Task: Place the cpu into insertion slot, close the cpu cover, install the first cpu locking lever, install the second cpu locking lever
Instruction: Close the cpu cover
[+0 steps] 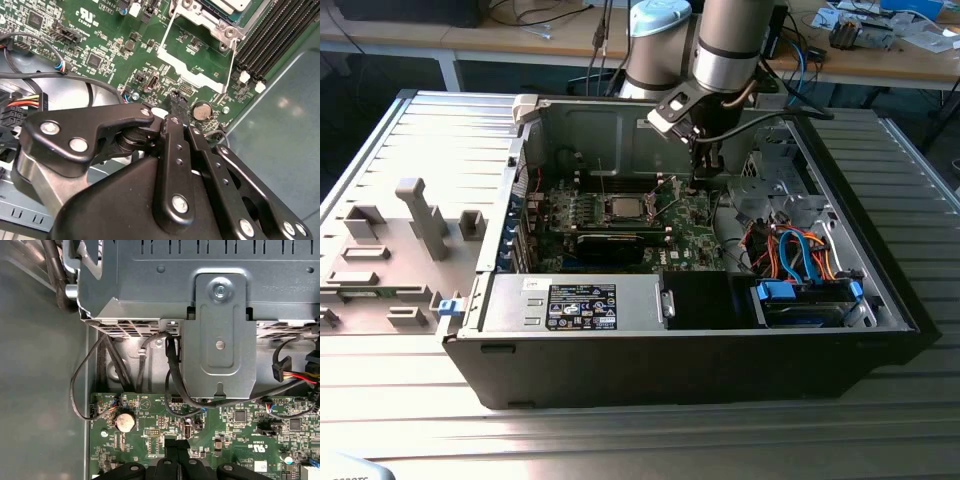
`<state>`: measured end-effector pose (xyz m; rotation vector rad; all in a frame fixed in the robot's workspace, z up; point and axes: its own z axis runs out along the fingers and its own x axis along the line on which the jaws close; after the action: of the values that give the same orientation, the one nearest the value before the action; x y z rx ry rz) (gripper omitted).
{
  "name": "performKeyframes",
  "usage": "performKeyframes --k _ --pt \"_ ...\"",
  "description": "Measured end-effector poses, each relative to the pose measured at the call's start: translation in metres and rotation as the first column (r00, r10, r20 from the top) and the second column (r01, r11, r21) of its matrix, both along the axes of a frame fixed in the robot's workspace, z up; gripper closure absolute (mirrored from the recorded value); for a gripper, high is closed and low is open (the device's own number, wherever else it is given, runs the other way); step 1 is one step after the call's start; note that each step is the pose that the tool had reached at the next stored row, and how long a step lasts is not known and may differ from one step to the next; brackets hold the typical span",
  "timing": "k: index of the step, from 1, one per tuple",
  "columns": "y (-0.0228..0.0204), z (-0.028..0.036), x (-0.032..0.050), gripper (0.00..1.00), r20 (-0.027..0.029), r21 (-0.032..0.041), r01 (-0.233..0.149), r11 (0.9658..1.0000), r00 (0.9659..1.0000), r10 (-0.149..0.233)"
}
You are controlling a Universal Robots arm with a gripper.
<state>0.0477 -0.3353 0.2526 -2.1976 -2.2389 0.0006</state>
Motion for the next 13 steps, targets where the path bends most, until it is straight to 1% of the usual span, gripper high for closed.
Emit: performKeyframes --k 3,5,9,13 --pt "0.0014 -0.0028 -0.0009 0.89 0.0 0.0 0.0 1.0 1.0 0.0" --pt "0.0021 -0.0043 -0.0082 0.89 0.0 0.0003 0.0 1.0 1.0 0.0" --pt "0.0024 -0.0048 -0.0209 0.89 0.0 0.0032 0.0 1.0 1.0 0.0" --pt "0.0025 -0.0048 -0.027 0.89 0.0001 0.0041 0.0 1.0 1.0 0.0"
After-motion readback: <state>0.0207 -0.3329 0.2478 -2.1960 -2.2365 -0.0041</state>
